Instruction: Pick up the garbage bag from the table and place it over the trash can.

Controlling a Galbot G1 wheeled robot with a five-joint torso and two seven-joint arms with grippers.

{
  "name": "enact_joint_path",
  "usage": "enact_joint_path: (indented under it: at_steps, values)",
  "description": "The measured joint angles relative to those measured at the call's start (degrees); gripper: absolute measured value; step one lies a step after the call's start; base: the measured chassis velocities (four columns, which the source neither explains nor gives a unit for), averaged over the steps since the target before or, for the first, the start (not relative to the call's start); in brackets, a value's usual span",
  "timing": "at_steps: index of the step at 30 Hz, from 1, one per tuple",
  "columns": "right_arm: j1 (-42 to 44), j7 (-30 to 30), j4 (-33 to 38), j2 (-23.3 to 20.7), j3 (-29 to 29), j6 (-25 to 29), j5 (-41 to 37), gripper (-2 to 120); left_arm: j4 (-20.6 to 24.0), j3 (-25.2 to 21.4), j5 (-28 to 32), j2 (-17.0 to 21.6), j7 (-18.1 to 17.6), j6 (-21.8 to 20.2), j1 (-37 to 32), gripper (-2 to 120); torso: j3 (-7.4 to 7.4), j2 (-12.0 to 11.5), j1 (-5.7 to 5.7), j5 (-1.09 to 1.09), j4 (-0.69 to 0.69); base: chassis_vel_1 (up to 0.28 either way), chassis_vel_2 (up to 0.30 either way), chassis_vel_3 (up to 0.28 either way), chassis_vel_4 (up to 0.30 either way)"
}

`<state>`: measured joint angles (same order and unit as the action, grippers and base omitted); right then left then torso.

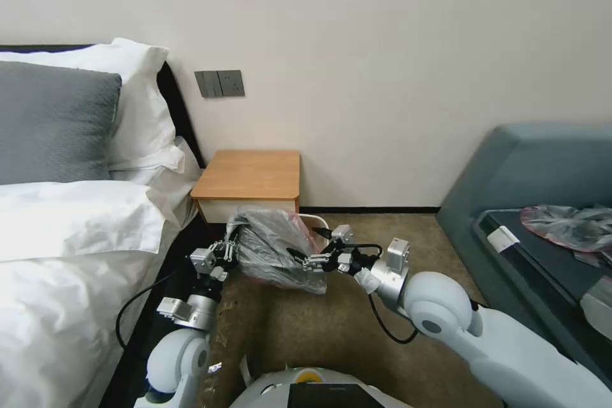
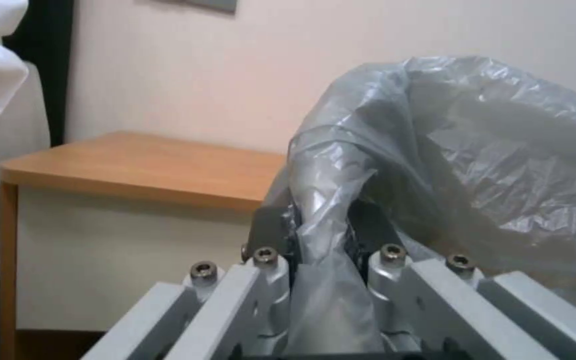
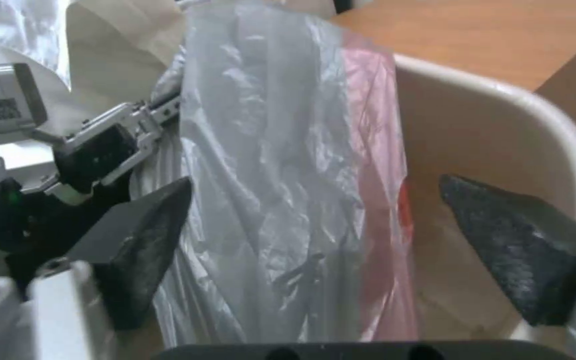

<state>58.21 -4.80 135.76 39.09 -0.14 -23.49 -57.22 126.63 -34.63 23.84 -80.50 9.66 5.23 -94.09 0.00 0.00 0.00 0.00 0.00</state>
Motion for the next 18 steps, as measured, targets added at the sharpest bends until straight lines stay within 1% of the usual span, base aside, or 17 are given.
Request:
enact_joint_path:
  at_steps: [2, 4, 6, 9, 10, 12, 13, 16, 17, 18]
  values:
    - [-0.03, -0.12, -0.05, -0.01, -0.04, -0.03, -0.3, 91, -0.05, -0.01, 0.11, 0.0, 0.2, 0.16, 0.0, 9, 0.0, 0.0, 0.0, 0.0, 0.0, 0.0, 0.0, 0.0, 0.0]
    - [-0.1, -0.59, -0.5, -0.05, -0.2, -0.2, -1.56, 88, -0.38, 0.02, 0.66, -0.12, 1.55, 0.96, 0.08, 9, 0.0, 0.0, 0.0, 0.0, 0.0, 0.0, 0.0, 0.0, 0.0]
    - [-0.1, -0.6, -0.66, -0.07, -0.22, -0.2, -1.62, 88, -0.42, 0.08, 0.77, -0.19, 1.88, 1.05, 0.13, 9, 0.0, 0.0, 0.0, 0.0, 0.0, 0.0, 0.0, 0.0, 0.0]
    - [-0.11, -0.44, -0.89, -0.08, -0.23, -0.2, -1.47, 77, -0.52, 0.16, 0.91, -0.24, 2.14, 1.08, 0.22, 9, 0.0, 0.0, 0.0, 0.0, -0.01, 0.0, 0.0, 0.0, 0.0]
    - [-0.11, -0.44, -0.89, -0.08, -0.23, -0.2, -1.47, 77, -0.52, 0.16, 0.91, -0.24, 2.14, 1.08, 0.22, 9, 0.0, 0.0, 0.0, 0.0, -0.01, 0.0, 0.0, 0.0, 0.0]
    - [0.01, -0.09, -0.93, -0.08, -0.07, -0.09, -0.69, 65, -0.62, -0.04, 0.94, -0.19, 2.02, 1.1, 0.23, 9, 0.0, 0.0, 0.0, 0.0, 0.0, 0.0, 0.0, 0.0, 0.0]
    - [0.01, -0.09, -0.93, -0.08, -0.07, -0.09, -0.69, 65, -0.62, -0.04, 0.94, -0.19, 2.02, 1.1, 0.23, 9, 0.0, 0.0, 0.0, 0.0, 0.0, 0.0, 0.0, 0.0, 0.0]
    - [0.34, 0.28, -0.92, -0.11, 0.22, 0.15, 0.27, 51, -0.73, -0.09, 0.96, -0.23, 1.77, 1.1, 0.27, 9, 0.0, 0.0, 0.0, 0.0, -0.01, 0.0, 0.0, 0.0, 0.0]
    - [0.34, 0.28, -0.92, -0.11, 0.22, 0.15, 0.27, 51, -0.73, -0.09, 0.96, -0.23, 1.77, 1.1, 0.27, 9, 0.0, 0.0, 0.0, 0.0, -0.01, 0.0, 0.0, 0.0, 0.0]
    - [0.44, 0.35, -0.88, -0.12, 0.32, 0.21, 0.45, 47, -0.73, -0.09, 0.96, -0.25, 1.69, 1.1, 0.27, 9, 0.0, 0.0, 0.0, 0.0, 0.0, 0.0, 0.0, 0.0, 0.0]
